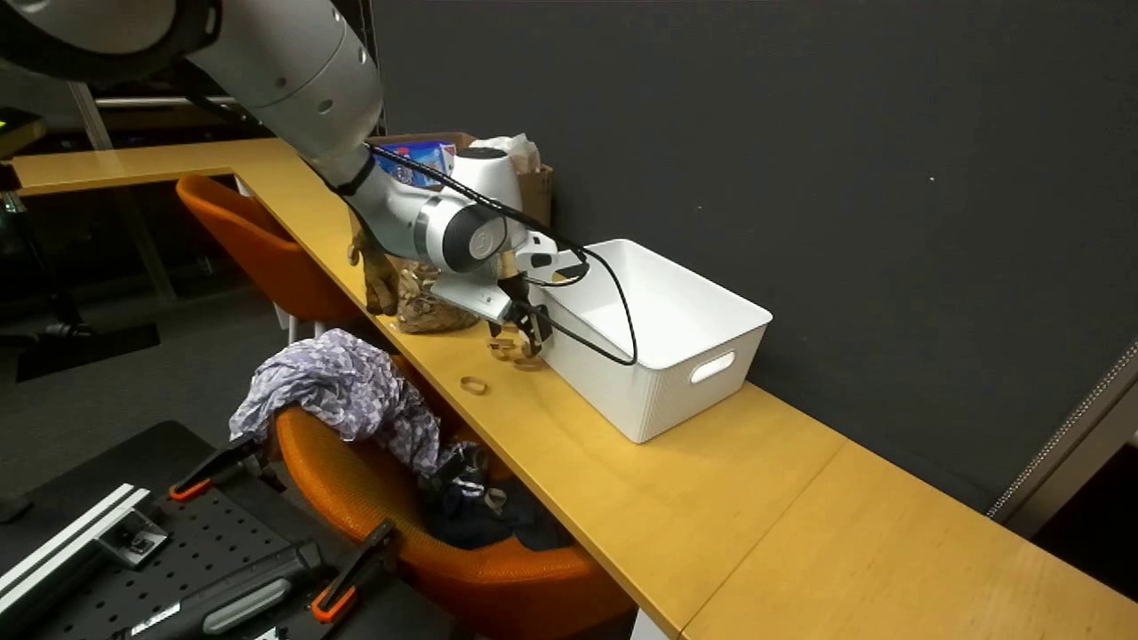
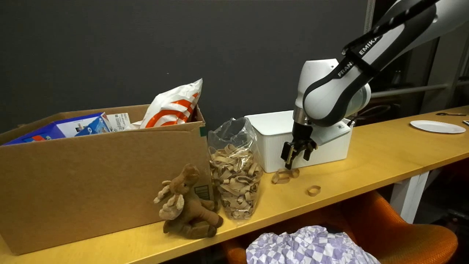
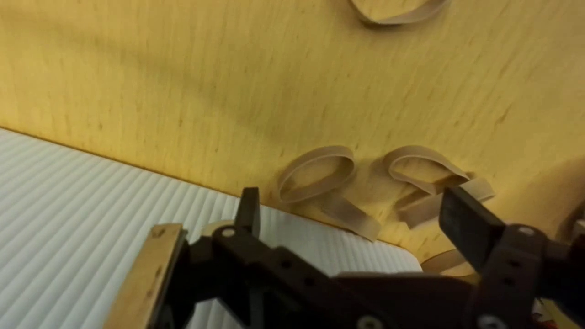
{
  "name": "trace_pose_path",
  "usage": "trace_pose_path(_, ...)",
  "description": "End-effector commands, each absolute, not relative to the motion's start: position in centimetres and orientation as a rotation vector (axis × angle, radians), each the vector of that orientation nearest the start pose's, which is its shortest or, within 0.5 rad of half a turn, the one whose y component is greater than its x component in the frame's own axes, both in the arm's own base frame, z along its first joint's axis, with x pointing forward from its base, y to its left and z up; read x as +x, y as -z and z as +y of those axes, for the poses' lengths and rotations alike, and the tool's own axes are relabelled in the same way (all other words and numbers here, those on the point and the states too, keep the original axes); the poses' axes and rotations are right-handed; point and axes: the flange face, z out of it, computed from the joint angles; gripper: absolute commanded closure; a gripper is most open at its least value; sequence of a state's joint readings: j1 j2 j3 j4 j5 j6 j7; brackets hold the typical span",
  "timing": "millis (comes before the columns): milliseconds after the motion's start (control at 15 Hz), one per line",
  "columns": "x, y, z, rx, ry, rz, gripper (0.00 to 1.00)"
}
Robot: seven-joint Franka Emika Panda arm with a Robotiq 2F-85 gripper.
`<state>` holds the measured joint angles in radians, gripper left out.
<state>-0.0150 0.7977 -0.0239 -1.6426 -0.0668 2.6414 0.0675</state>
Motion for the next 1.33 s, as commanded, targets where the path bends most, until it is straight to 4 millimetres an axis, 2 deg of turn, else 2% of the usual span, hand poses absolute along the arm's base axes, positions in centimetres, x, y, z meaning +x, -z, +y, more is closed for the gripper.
trace_pose_path(0, 72.4, -15.5, -1.8, -3.176, 0.281, 0.039, 0.00)
trace_pose_path(400, 73.3, -12.9, 0.0, -3.183, 0.275, -0.007, 0.00)
trace_pose_path(667, 73.5, -12.2, 1.3, -3.185, 0.291, -0.048, 0.00)
trace_pose_path(733, 73.5, -12.1, 1.4, -3.183, 0.292, -0.050, 0.09)
trace_pose_path(800, 73.6, -12.1, 1.6, -3.181, 0.292, -0.051, 0.28)
trace_pose_path(1067, 73.6, -12.0, 1.7, -3.178, 0.295, -0.053, 0.57)
trace_pose_path(1267, 73.6, -12.9, 1.8, -3.173, 0.313, -0.048, 0.81)
